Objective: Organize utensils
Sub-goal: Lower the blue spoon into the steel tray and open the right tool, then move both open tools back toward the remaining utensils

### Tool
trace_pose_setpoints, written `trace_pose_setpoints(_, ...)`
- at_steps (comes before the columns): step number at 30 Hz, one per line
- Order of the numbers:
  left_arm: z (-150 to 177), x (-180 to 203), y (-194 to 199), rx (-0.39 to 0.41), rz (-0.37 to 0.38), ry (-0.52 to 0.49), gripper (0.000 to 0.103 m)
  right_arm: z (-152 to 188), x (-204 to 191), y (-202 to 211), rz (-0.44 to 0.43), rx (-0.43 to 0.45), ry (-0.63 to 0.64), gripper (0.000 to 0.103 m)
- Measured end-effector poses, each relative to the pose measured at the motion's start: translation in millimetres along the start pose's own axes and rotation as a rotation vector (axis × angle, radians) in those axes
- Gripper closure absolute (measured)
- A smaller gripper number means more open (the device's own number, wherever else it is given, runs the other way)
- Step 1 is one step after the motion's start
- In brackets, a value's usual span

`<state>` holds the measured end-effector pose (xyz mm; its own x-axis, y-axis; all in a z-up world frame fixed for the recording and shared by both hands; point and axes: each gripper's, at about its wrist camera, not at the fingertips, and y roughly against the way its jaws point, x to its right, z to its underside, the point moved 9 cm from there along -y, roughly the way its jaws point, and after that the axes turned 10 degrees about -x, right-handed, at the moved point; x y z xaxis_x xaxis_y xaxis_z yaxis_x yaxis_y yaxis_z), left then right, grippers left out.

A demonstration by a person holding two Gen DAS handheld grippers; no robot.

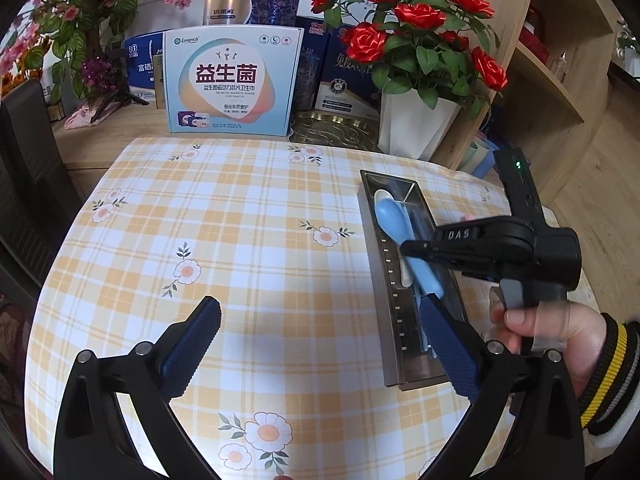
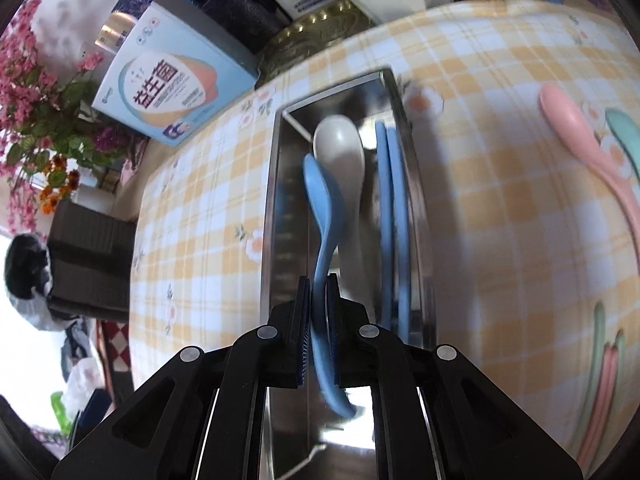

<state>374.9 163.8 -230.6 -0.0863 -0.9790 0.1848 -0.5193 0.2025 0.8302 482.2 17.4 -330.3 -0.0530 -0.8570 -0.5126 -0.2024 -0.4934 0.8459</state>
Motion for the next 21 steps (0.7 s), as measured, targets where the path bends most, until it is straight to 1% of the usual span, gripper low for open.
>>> trace_pose_setpoints(2,-2,0,2,0.004,-0.009,0.001,0.006,-2,-3,4,-0.022,0.002,0.009,0.093)
trace_pose_setpoints(5,-6,3,3,0.008,-0.013,0.001,0.006,0,-5,12,-0.023,0.000,0.045,0.093)
trace_pose_setpoints(8,-8,13,5,0.015,-0.016,-0.007,0.006,2,-6,33,-0.013,0.052,0.114,0.093)
trace_pose_setpoints(12,-4,37,4,0.001,-0.009,-0.016,0.006,6,2,70,0.056,0.157,0.237,0.093)
trace_pose_setpoints(13,-3,41,3,0.001,-0.007,-0.016,0.006,10,7,83,0.077,0.197,0.279,0.093)
trace_pose_setpoints(15,0,55,2,0.003,0.009,-0.013,0.006,17,19,102,0.098,0.243,0.330,0.093)
trace_pose_setpoints(18,6,77,-3,-0.008,0.022,-0.022,0.006,30,40,123,0.120,0.279,0.372,0.093)
trace_pose_setpoints(19,8,84,-6,-0.016,0.022,-0.025,0.006,38,52,131,0.125,0.289,0.385,0.093)
trace_pose_setpoints(21,14,99,-12,-0.035,0.017,-0.034,0.006,47,69,139,0.131,0.293,0.389,0.093)
